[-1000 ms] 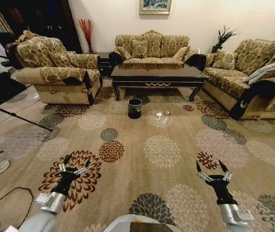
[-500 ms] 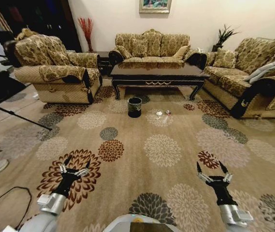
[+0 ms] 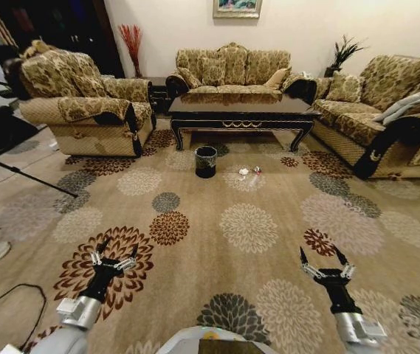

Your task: Move to the front of the table and pick up the trash from the floor, then place it into the trash bin.

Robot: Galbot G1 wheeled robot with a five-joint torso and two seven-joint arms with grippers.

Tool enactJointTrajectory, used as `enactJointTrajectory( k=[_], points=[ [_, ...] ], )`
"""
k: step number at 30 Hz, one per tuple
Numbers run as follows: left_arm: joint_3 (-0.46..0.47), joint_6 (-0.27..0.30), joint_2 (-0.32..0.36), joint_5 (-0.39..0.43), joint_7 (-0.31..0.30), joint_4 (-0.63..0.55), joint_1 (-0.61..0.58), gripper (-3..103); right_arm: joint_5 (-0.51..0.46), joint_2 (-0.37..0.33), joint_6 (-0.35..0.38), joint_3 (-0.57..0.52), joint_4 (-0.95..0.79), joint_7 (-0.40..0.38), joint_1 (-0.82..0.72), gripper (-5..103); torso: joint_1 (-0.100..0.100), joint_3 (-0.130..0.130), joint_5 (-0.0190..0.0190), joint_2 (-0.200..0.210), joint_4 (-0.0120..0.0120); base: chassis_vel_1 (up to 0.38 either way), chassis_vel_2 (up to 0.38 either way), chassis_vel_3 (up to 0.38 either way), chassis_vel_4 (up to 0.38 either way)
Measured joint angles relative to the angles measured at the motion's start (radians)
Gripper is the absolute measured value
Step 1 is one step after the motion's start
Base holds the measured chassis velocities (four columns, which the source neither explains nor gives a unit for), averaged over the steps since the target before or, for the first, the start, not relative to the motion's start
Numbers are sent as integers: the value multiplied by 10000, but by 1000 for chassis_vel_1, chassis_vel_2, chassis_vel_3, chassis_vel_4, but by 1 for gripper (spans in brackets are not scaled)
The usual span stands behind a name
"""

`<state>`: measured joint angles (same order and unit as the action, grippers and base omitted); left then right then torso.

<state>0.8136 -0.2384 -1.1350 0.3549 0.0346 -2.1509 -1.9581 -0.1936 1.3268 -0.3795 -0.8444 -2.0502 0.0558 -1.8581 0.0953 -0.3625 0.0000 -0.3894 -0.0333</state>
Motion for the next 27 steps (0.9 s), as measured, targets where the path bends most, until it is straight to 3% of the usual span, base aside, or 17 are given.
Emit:
enactJointTrajectory(
  k=[18,27],
  points=[
    [50,-23,-57,8,-24,31,-47,100,44,50,-222,-1,84,-9,-121,100,-258,474,0,734,0,0,0,0,0],
    [44,124,-26,526,-40,-228,-138,100,4,55,-175,7,-59,-122,-144,100,-371,744,1,1115,0,0,0,0,0]
  ],
)
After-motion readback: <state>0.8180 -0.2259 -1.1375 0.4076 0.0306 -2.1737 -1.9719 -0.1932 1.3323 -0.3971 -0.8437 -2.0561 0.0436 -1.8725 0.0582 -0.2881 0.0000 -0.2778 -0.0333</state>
